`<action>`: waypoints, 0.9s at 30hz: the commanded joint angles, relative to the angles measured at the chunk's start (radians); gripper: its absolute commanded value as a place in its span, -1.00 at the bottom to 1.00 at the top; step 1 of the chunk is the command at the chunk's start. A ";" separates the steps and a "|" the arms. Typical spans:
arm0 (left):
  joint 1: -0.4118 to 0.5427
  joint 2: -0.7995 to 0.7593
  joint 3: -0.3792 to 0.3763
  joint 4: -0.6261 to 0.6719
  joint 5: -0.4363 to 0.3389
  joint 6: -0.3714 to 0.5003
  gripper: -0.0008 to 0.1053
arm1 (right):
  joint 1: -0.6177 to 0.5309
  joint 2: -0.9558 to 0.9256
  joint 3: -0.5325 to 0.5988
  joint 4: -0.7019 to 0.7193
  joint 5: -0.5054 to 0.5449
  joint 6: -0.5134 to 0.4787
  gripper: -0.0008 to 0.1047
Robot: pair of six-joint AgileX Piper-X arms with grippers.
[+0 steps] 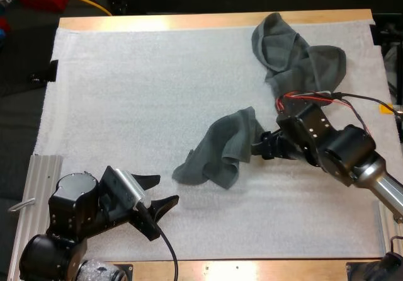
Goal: Pick towel from pile, fold and stack
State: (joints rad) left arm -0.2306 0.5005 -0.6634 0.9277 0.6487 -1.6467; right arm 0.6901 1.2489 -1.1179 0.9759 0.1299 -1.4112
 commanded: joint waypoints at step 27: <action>-0.003 0.000 -0.008 -0.005 0.014 -0.016 0.11 | -0.001 0.317 0.197 -0.518 -0.254 0.323 0.36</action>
State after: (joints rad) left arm -0.2306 0.5005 -0.6634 0.9277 0.6498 -1.6540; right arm 0.6901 1.5797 -0.9198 0.4569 -0.1155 -1.0836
